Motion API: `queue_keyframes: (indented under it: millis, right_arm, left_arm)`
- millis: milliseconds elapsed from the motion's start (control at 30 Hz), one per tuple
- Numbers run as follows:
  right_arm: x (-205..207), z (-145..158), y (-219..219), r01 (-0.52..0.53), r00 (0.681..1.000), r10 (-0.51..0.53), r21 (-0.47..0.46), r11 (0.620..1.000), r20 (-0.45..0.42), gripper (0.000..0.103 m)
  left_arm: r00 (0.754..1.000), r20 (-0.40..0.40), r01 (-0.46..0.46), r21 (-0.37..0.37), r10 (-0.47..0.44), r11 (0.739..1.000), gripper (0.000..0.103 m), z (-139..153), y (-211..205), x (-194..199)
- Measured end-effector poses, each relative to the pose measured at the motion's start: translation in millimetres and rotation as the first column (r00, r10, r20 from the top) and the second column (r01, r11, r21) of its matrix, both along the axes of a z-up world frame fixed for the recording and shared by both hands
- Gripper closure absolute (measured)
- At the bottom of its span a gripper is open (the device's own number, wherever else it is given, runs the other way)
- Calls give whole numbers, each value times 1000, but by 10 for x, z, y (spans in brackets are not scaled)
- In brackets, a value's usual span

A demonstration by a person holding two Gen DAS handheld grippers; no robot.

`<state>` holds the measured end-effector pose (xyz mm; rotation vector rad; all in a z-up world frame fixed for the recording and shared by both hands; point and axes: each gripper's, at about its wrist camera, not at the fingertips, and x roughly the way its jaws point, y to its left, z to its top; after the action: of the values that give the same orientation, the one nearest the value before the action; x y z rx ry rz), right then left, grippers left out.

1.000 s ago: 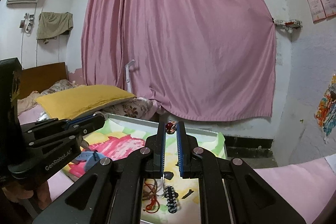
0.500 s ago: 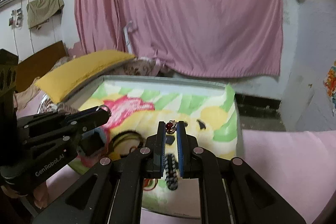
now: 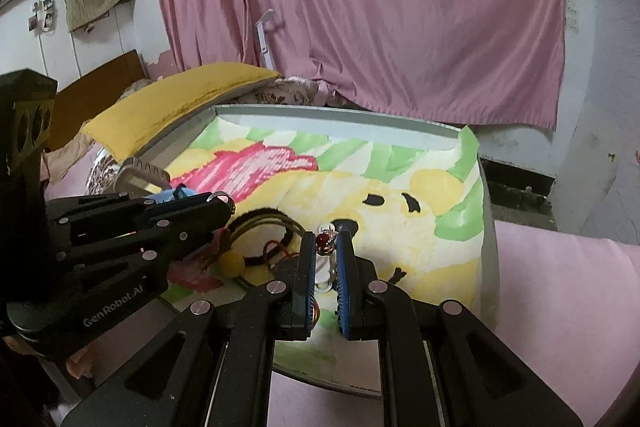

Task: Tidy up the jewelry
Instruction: 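Carry both small rings into the tray and open both grippers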

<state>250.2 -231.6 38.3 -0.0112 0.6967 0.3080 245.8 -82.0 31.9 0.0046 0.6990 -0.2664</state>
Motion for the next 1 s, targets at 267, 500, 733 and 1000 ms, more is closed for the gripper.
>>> queue_keyframes:
  millis: [267,500,733,1000]
  right_arm:
    - [33,-88,48,-24,999,24,-9,1000,-39,94]
    - [35,-104,47,-23,999,22,-5,1000,-49,94]
    - [48,-127,39,-21,998,21,0,1000,-64,94]
    - [62,-142,30,-19,997,19,-2,1000,-72,94]
  left_arm:
    - [998,-67,11,-3,-12,1000,97,-91,-7,69]
    - [997,-79,10,-5,-10,1000,97,-126,5,77]
    - [995,-100,-3,-31,0,1000,97,-162,58,98]
    - [995,-101,-3,-32,0,999,97,-162,61,101]
